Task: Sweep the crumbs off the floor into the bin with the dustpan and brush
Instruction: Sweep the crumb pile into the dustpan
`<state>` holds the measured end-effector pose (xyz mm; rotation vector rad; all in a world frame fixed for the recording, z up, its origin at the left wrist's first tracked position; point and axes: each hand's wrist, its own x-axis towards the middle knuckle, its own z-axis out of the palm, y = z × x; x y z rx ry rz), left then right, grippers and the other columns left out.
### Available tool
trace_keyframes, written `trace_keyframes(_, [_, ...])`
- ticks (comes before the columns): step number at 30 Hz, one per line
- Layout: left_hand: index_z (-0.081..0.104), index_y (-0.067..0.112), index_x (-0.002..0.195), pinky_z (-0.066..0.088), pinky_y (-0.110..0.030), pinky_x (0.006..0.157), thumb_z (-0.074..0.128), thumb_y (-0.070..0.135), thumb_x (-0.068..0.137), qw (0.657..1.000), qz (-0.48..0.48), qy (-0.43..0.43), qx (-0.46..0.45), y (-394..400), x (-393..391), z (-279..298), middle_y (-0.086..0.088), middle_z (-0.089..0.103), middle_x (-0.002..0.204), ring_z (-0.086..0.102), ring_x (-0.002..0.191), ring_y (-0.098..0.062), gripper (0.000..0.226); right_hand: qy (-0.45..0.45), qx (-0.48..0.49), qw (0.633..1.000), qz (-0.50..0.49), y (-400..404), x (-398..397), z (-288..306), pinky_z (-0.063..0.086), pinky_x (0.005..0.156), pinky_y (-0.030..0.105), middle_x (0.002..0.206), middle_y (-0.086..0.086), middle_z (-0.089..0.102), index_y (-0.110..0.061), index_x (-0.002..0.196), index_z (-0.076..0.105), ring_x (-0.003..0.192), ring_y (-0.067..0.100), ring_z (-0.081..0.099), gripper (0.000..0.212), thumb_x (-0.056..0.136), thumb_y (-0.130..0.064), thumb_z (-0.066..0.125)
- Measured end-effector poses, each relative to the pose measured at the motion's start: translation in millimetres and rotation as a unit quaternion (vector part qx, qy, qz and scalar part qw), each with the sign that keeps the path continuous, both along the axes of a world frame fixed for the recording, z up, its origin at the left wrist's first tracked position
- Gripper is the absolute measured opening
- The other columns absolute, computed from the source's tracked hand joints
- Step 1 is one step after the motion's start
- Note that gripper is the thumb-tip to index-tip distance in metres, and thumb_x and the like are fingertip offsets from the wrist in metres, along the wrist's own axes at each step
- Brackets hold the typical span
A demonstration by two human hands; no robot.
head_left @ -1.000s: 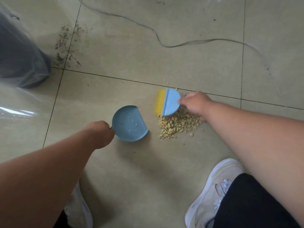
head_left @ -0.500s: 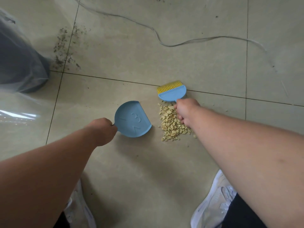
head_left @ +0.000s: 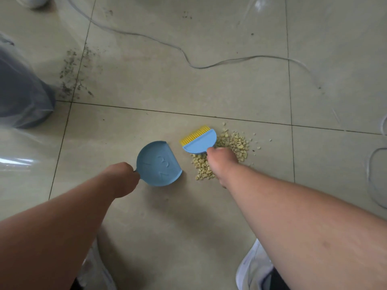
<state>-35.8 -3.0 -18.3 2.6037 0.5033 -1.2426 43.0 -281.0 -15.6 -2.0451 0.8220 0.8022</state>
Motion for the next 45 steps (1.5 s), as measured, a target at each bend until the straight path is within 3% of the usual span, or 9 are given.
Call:
trace_keyframes(5, [0.062, 0.013, 0.083, 0.045, -0.030, 0.072, 0.043, 0.037, 0.099, 1.000, -0.012, 0.018, -0.007, 4.7, 1.1, -4.9, -0.009, 0.064, 0.092, 0.061, 0.086, -0.030, 0.034, 0.023, -0.044, 0.983, 0.176, 6.4, 17.8, -6.9, 0.050, 0.072, 0.030, 0.105, 0.014, 0.073, -0.007, 0.108, 0.072, 0.091, 0.031, 0.068, 0.036, 0.094, -0.036, 0.056])
trace_keyframes(8, [0.069, 0.010, 0.085, 0.046, -0.031, 0.072, 0.044, 0.037, 0.100, 1.000, 0.000, 0.022, -0.021, 5.5, 4.2, -3.7, -0.011, 0.069, 0.093, 0.064, 0.089, -0.031, 0.040, 0.013, -0.065, 0.967, 0.245, -17.5, 44.1, 11.4, 0.044, 0.066, 0.027, 0.086, 0.009, 0.069, -0.009, 0.100, 0.075, 0.076, 0.027, 0.063, 0.030, 0.095, -0.034, 0.060])
trace_keyframes(12, [0.072, 0.007, 0.085, 0.051, -0.034, 0.074, 0.047, 0.037, 0.101, 0.999, 0.011, 0.008, -0.037, 3.5, 7.8, -1.6, -0.013, 0.072, 0.090, 0.066, 0.089, -0.034, 0.042, 0.021, 0.042, 0.988, 0.147, -64.0, 82.1, 34.2, 0.022, 0.047, 0.023, 0.057, 0.000, 0.040, -0.011, 0.099, 0.074, 0.042, 0.014, 0.029, 0.023, 0.099, -0.029, 0.060])
trace_keyframes(16, [0.064, 0.011, 0.071, 0.044, -0.030, 0.061, 0.051, 0.040, 0.098, 0.998, 0.048, -0.027, -0.043, 4.4, 11.6, -2.7, -0.010, 0.068, 0.076, 0.061, 0.073, -0.030, 0.042, -0.114, -0.024, 0.989, 0.091, -87.8, 111.4, 50.1, 0.029, 0.044, 0.020, 0.063, -0.001, 0.053, -0.023, 0.115, 0.072, 0.042, 0.011, 0.039, 0.023, 0.098, -0.035, 0.063])
trace_keyframes(19, [0.057, 0.012, 0.066, 0.040, -0.029, 0.056, 0.051, 0.040, 0.098, 0.997, 0.063, -0.043, -0.033, 4.6, 14.7, -1.5, -0.008, 0.062, 0.069, 0.053, 0.064, -0.027, 0.043, -0.214, -0.171, 0.939, 0.207, -104.6, 125.2, 53.6, 0.044, 0.057, 0.025, 0.078, 0.006, 0.068, -0.022, 0.105, 0.075, 0.065, 0.021, 0.061, 0.025, 0.098, -0.038, 0.057])
trace_keyframes(22, [0.056, 0.012, 0.066, 0.040, -0.029, 0.056, 0.051, 0.039, 0.098, 0.996, 0.068, -0.045, -0.030, 2.4, 14.4, 0.2, -0.009, 0.061, 0.069, 0.052, 0.063, -0.028, 0.042, -0.204, -0.297, 0.858, 0.365, -107.4, 117.9, 44.2, 0.041, 0.063, 0.033, 0.089, 0.008, 0.063, -0.019, 0.097, 0.069, 0.080, 0.032, 0.058, 0.028, 0.100, -0.040, 0.050])
trace_keyframes(29, [0.057, 0.012, 0.067, 0.039, -0.029, 0.055, 0.051, 0.035, 0.098, 0.998, 0.039, -0.041, -0.028, -5.5, 8.2, 5.5, -0.008, 0.062, 0.071, 0.054, 0.066, -0.027, 0.039, -0.210, -0.271, 0.796, 0.500, -52.3, 40.6, 24.6, 0.047, 0.079, 0.041, 0.109, 0.009, 0.046, -0.011, 0.107, 0.066, 0.102, 0.032, 0.053, 0.021, 0.097, -0.026, 0.055])
trace_keyframes(36, [0.063, 0.010, 0.074, 0.039, -0.030, 0.056, 0.050, 0.035, 0.100, 0.999, -0.005, -0.044, -0.032, -10.1, 16.1, 6.5, -0.009, 0.065, 0.076, 0.058, 0.072, -0.028, 0.039, -0.243, -0.226, 0.841, 0.427, -52.7, 34.0, 29.3, 0.048, 0.087, 0.043, 0.125, 0.011, 0.057, -0.012, 0.118, 0.057, 0.113, 0.034, 0.055, 0.020, 0.102, -0.017, 0.047])
trace_keyframes(45, [0.066, 0.011, 0.073, 0.043, -0.030, 0.058, 0.053, 0.036, 0.099, 0.998, -0.036, -0.040, -0.041, -3.3, 35.9, -5.9, -0.009, 0.066, 0.074, 0.060, 0.071, -0.027, 0.038, -0.141, -0.337, 0.864, 0.347, -143.0, 51.4, 20.1, 0.046, 0.098, 0.043, 0.135, 0.014, 0.058, -0.010, 0.131, 0.054, 0.124, 0.035, 0.056, 0.037, 0.096, -0.009, 0.045])
